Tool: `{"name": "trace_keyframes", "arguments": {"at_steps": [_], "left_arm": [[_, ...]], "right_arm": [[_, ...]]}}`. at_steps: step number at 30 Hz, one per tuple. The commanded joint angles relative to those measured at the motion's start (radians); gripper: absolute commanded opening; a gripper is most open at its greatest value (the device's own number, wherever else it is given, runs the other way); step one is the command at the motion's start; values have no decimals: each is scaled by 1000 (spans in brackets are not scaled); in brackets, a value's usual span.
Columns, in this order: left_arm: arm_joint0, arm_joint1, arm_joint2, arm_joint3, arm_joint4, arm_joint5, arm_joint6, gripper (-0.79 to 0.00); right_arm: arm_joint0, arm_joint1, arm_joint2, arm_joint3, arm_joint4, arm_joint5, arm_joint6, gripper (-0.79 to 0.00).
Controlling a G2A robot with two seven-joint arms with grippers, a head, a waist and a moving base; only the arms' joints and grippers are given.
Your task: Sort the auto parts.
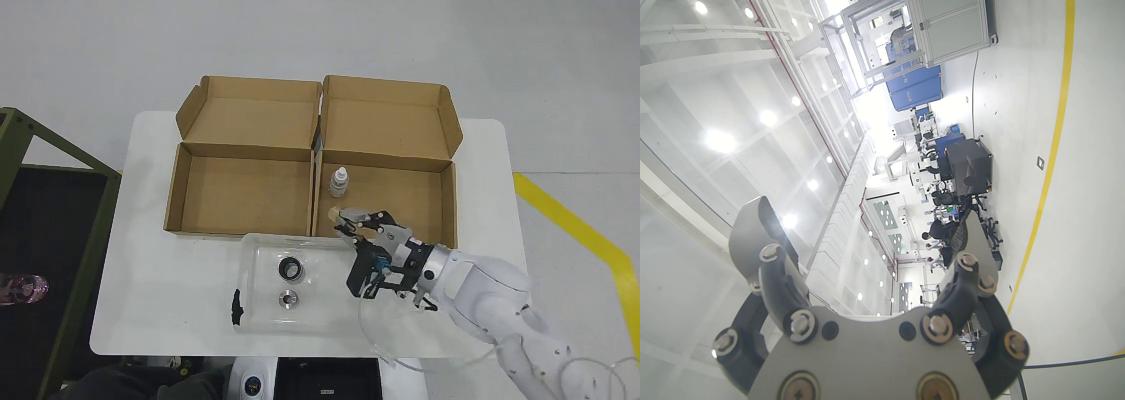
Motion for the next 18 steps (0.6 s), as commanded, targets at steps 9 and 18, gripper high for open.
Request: {"name": "trace_keyframes", "arguments": {"at_steps": [9,18], "left_arm": [[0,0,0,0,0,0,0,0],[0,0,0,0,0,0,0,0]], "right_arm": [[103,-4,52,107,210,-168,153,-785],[243,-21,11,278,381,-231,295,-785]]}}
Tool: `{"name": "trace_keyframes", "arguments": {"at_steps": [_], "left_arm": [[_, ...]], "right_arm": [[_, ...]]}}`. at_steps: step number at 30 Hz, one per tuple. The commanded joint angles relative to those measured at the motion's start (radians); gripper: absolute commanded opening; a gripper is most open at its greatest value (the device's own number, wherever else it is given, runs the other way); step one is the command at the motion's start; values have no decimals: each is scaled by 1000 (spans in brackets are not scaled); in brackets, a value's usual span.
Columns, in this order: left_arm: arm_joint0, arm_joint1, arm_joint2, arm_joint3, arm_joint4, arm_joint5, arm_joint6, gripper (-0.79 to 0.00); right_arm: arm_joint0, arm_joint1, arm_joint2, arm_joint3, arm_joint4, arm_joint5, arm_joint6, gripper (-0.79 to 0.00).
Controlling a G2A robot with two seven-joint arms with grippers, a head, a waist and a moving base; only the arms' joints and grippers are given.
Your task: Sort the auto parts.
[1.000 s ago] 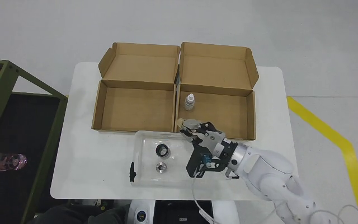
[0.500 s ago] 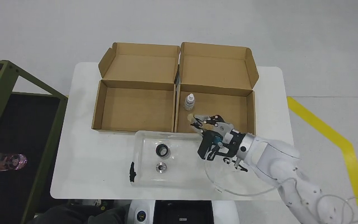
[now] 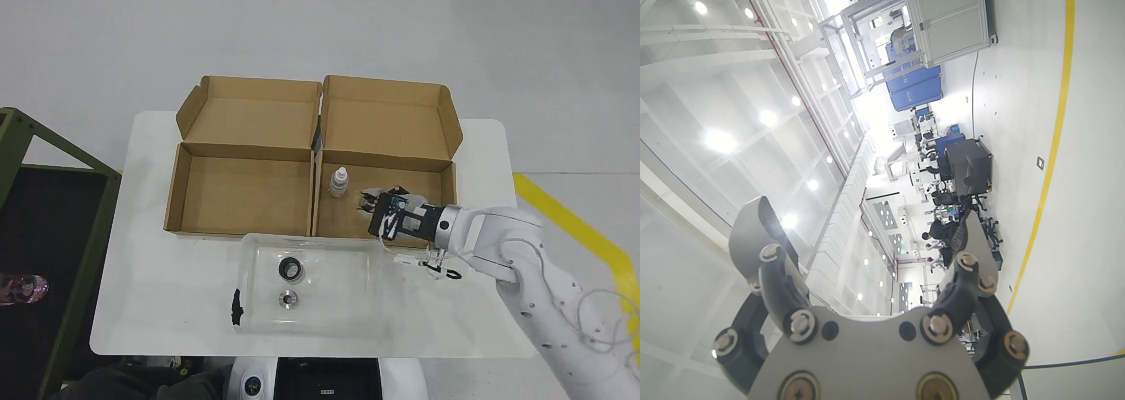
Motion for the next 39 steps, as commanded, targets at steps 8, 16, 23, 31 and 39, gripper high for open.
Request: {"name": "trace_keyframes", "arguments": {"at_steps": [8,16,23,31,39], "left_arm": [[0,0,0,0,0,0,0,0],[0,0,0,0,0,0,0,0],[0,0,0,0,0,0,0,0],[0,0,0,0,0,0,0,0],[0,0,0,0,0,0,0,0]], "right_arm": [[160,-29,-95,187,186,-26,165,-785],[306,-65,-212,345,262,-29,289,-785],[384,-96,-294,458,275,-20,324,-785],[433,-121,-352,528,255,-9,327,-763],[464,-142,-393,579,232,5,324,-603]]}}
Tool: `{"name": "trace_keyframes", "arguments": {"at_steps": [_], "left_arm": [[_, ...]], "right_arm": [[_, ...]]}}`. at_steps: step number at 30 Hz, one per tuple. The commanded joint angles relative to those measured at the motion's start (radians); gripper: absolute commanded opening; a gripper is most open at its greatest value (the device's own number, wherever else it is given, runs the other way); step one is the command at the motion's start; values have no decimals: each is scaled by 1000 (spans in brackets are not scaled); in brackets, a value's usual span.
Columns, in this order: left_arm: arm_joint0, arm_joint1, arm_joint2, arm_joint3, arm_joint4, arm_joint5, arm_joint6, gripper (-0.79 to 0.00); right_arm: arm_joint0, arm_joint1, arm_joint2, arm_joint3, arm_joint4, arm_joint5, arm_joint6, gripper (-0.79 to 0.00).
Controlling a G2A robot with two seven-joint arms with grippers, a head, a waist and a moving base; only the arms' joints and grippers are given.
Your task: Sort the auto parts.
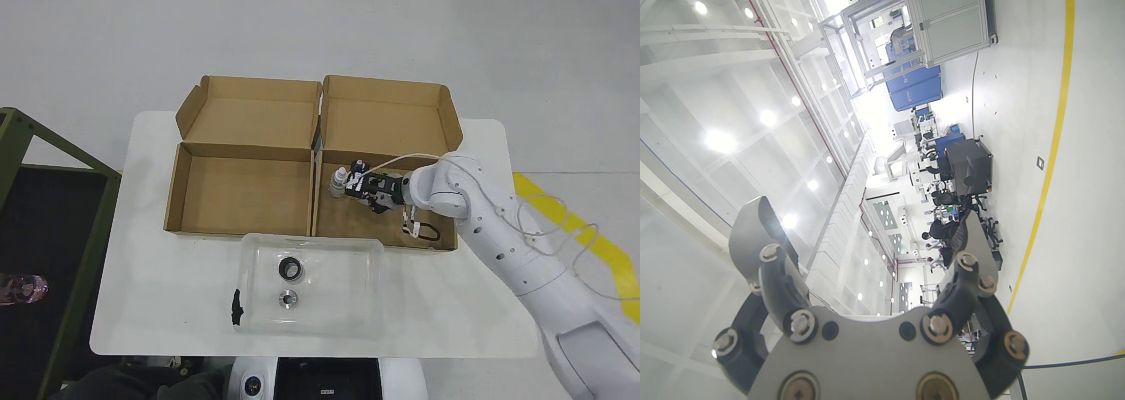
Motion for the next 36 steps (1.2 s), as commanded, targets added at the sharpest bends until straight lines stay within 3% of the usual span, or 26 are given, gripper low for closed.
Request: {"name": "trace_keyframes", "arguments": {"at_steps": [1,7,12,25,33,36], "left_arm": [[0,0,0,0,0,0,0,0],[0,0,0,0,0,0,0,0],[0,0,0,0,0,0,0,0],[0,0,0,0,0,0,0,0],[0,0,0,0,0,0,0,0],[0,0,0,0,0,0,0,0]], "right_arm": [[5,-5,-8,12,-4,3,-5,-597],[12,-13,-13,26,-3,3,-32,-496],[-9,0,30,-22,16,-12,-53,-459],[-208,77,244,-351,34,-24,-65,-406],[-333,100,305,-527,25,-61,-155,-394],[-354,99,287,-565,9,-69,-190,-296]]}}
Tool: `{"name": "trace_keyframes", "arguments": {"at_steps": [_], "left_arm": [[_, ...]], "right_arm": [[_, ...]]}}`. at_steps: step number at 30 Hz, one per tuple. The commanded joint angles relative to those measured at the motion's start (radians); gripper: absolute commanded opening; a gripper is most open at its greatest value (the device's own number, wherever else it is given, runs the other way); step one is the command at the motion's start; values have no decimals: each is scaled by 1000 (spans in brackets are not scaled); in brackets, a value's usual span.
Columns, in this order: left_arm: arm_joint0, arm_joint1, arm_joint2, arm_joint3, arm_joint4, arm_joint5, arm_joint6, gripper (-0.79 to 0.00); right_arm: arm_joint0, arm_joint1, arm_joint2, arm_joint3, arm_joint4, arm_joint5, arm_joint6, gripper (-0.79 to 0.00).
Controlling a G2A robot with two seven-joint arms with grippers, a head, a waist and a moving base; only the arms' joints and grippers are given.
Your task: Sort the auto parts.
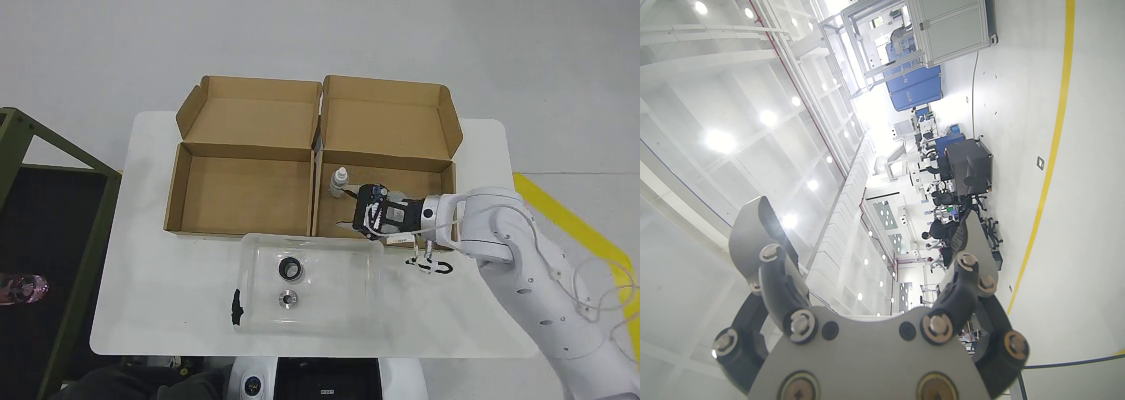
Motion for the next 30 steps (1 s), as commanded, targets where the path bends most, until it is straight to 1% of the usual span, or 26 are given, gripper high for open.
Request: {"name": "trace_keyframes", "arguments": {"at_steps": [1,6,11,17,20,30], "left_arm": [[0,0,0,0,0,0,0,0],[0,0,0,0,0,0,0,0],[0,0,0,0,0,0,0,0],[0,0,0,0,0,0,0,0],[0,0,0,0,0,0,0,0],[0,0,0,0,0,0,0,0]], "right_arm": [[-10,-3,-18,-22,-10,0,-24,-271],[-22,-16,-90,-52,-49,17,-76,-222],[-13,-36,-177,-46,-90,38,-107,-215],[7,-60,-268,-44,-133,57,-118,-228],[16,-71,-302,-32,-144,66,-120,-249],[49,-105,-385,21,-179,95,-89,-286]]}}
